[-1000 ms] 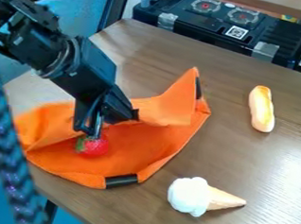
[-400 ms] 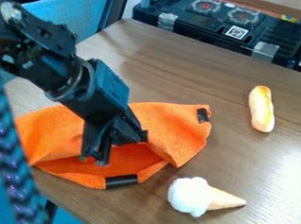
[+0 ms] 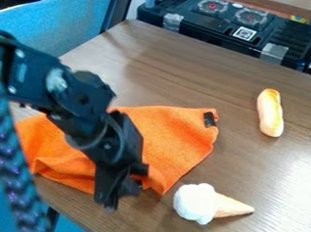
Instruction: Fold cloth from the top left to the bottom right
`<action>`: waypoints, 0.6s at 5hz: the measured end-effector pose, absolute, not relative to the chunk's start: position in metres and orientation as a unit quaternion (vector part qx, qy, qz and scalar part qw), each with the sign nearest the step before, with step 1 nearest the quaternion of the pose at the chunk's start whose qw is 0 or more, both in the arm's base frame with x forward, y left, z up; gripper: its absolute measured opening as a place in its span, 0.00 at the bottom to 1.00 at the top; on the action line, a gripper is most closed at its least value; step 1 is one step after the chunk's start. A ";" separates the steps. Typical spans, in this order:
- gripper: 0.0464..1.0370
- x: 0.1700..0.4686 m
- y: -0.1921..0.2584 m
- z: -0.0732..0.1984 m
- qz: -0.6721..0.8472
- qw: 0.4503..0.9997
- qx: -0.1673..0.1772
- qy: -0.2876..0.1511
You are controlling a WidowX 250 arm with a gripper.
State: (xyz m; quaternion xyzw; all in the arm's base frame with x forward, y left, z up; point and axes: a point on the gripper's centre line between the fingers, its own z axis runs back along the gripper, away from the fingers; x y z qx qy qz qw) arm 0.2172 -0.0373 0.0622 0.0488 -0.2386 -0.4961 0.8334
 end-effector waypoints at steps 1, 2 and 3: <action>0.96 0.223 -0.036 0.072 -0.486 0.843 0.035 -0.227; 0.96 0.228 -0.032 0.094 -0.473 0.850 -0.005 -0.233; 0.96 0.226 -0.029 0.131 -0.466 0.845 -0.046 -0.259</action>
